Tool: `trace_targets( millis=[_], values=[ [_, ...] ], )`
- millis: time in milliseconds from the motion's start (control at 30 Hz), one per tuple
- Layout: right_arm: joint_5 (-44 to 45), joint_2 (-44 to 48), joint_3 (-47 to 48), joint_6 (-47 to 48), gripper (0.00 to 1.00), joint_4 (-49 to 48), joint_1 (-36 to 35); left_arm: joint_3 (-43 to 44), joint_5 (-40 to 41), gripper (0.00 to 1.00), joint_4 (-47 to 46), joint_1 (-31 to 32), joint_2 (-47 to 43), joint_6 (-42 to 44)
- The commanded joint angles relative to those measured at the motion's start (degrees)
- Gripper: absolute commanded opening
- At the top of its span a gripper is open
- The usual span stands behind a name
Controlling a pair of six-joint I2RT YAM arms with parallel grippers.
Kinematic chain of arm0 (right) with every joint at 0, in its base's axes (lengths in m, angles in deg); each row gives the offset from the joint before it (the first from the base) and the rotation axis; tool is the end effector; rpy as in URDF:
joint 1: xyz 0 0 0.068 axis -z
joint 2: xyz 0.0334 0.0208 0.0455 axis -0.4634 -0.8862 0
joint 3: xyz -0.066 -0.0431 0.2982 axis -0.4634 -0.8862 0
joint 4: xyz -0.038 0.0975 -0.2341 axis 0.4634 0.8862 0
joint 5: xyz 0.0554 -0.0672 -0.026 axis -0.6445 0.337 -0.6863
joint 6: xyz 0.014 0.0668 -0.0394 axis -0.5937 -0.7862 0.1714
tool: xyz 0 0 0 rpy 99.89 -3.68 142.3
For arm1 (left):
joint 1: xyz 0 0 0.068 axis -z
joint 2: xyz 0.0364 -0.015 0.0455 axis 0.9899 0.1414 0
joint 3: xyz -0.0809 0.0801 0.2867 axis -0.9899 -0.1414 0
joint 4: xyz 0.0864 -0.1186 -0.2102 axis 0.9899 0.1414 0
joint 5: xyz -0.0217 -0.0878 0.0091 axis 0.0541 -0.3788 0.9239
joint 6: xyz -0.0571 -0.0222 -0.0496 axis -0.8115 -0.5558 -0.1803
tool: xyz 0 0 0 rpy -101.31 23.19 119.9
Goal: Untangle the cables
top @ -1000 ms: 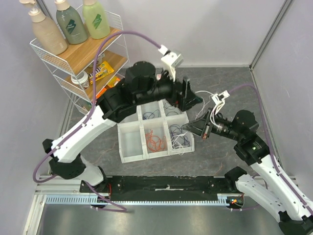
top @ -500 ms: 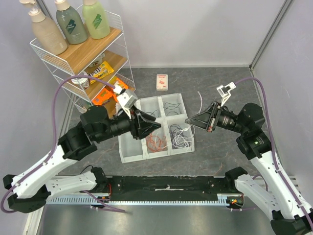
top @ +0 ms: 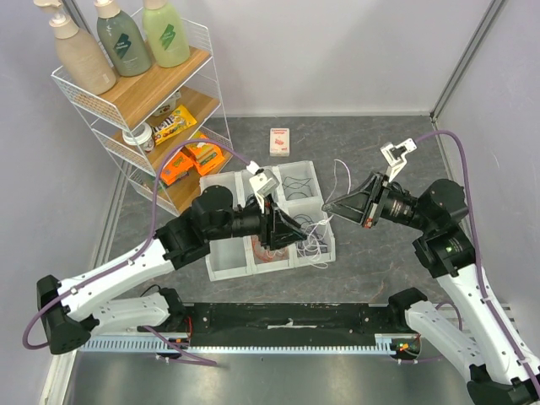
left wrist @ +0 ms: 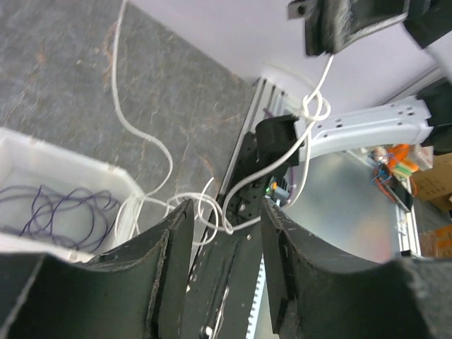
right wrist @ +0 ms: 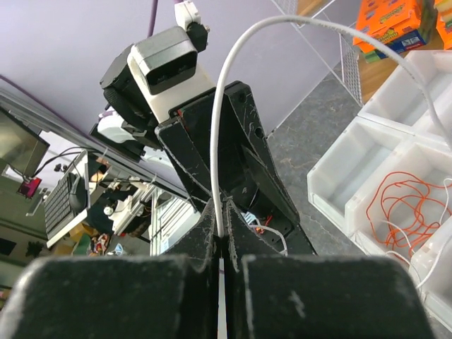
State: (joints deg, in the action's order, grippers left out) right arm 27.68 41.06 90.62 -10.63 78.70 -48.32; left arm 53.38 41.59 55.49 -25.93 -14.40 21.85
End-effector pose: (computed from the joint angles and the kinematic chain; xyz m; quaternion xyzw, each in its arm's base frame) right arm 0.1132 0.0971 0.4229 -0.0936 0.6744 0.6447 0.3475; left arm 0.1148 -0.2117 0.3848 0.3135 0.6963 -0.5109 0.3949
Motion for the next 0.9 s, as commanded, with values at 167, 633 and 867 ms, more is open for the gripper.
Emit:
trace_targets(
  millis=[167,633,867],
  values=[
    [-2.9,1.3,2.9,-1.4,0.00,-4.4,0.2,0.4,-7.3,0.35,-14.5,-0.1,3.7,-3.4],
    [8.7,-2.4,14.2,14.0,0.00,14.0,0.2,-3.0,10.9,0.02,-11.5,0.6,-6.2,1.1],
    [17.2,-5.2,23.9,23.1,0.00,24.5,0.2,-3.5,17.7,0.02,-12.5,0.6,-15.1,2.9]
  ],
)
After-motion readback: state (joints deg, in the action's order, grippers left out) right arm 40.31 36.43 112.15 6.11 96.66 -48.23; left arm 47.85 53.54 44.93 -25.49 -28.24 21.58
